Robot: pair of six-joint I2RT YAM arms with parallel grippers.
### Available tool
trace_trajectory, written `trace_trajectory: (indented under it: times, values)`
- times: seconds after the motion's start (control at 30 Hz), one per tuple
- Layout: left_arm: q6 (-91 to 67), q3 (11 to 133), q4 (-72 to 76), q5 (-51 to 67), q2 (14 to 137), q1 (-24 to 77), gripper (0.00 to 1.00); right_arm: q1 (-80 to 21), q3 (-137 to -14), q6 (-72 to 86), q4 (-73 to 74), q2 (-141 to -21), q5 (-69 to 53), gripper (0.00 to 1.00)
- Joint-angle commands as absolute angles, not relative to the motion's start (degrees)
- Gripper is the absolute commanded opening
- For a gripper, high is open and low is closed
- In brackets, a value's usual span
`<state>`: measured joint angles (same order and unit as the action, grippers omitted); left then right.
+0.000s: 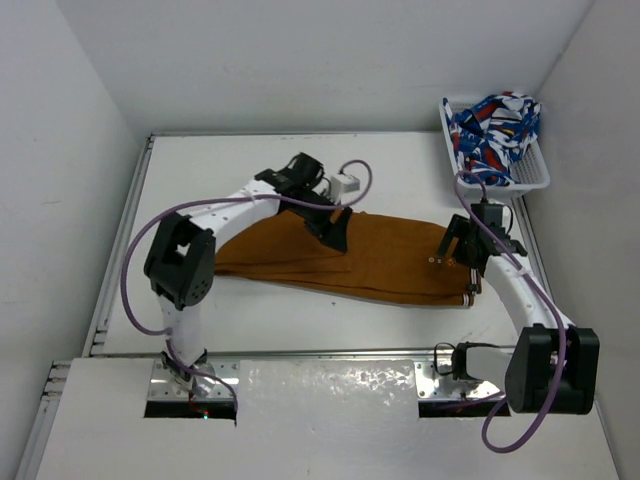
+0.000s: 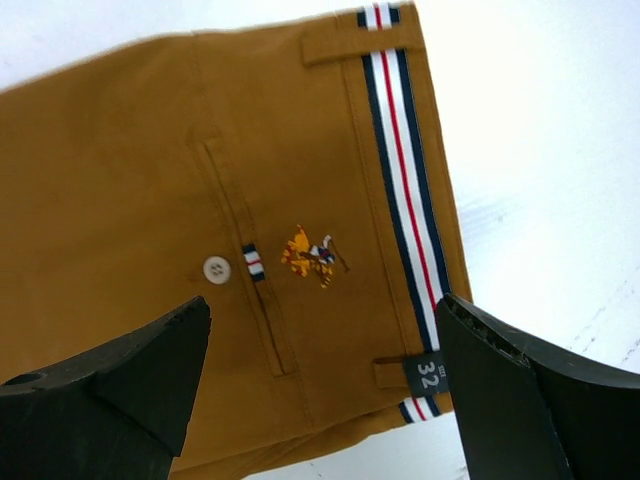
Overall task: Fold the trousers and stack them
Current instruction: Fold the trousers
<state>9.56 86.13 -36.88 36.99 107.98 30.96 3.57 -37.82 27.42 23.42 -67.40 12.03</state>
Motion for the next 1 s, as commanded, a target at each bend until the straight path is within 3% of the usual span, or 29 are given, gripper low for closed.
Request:
trace_trajectory:
  times: [0.0, 0.13, 0.23, 0.33, 0.37, 0.43, 0.5, 0.6, 0.63, 0.97]
  values:
    - [18.6, 93.4, -44.7, 45.9, 106.2, 33.1, 0.72, 2.7, -41.9, 27.3, 23.5, -67.2, 13.6, 0.89]
    - [19.8, 93.9, -42.2, 41.9, 97.4, 30.3, 0.72, 0.5, -43.4, 27.3, 23.3, -67.9, 14.2, 0.89]
    - [11.8, 87.7, -36.0, 33.6, 91.8, 18.3, 0.65, -4.6, -45.3, 28.2, 22.9, -68.8, 15.1, 0.84]
    - [8.6, 82.0, -35.1, 25.7, 89.2, 7.7, 0.55, -12.3, -48.1, 28.4, 20.3, -70.9, 14.9, 0.57]
    - [8.1, 79.6, -35.3, 23.1, 89.1, 5.4, 0.55, -16.7, -49.1, 28.9, 19.6, -72.1, 14.5, 0.38]
    - [8.0, 76.8, -35.8, 21.1, 89.1, -0.1, 0.58, -23.0, -52.8, 29.3, 17.3, -76.7, 11.3, 0.28]
    - [8.3, 71.6, -33.9, 19.4, 88.8, -4.8, 0.62, -26.6, -56.7, 29.9, 15.4, -80.8, 8.4, 0.29]
    - [9.0, 64.3, -31.4, 16.1, 88.7, -7.1, 0.68, -31.5, -60.6, 31.5, 14.3, -90.9, 3.1, 0.49]
    - [9.1, 63.2, -30.9, 15.9, 88.9, -7.6, 0.68, -31.8, -61.3, 31.7, 13.8, -92.8, 1.6, 0.51]
    - [11.2, 59.4, -27.9, 16.9, 93.8, -9.8, 0.68, -32.0, -68.0, 33.4, 13.4, -105.7, -1.8, 0.54]
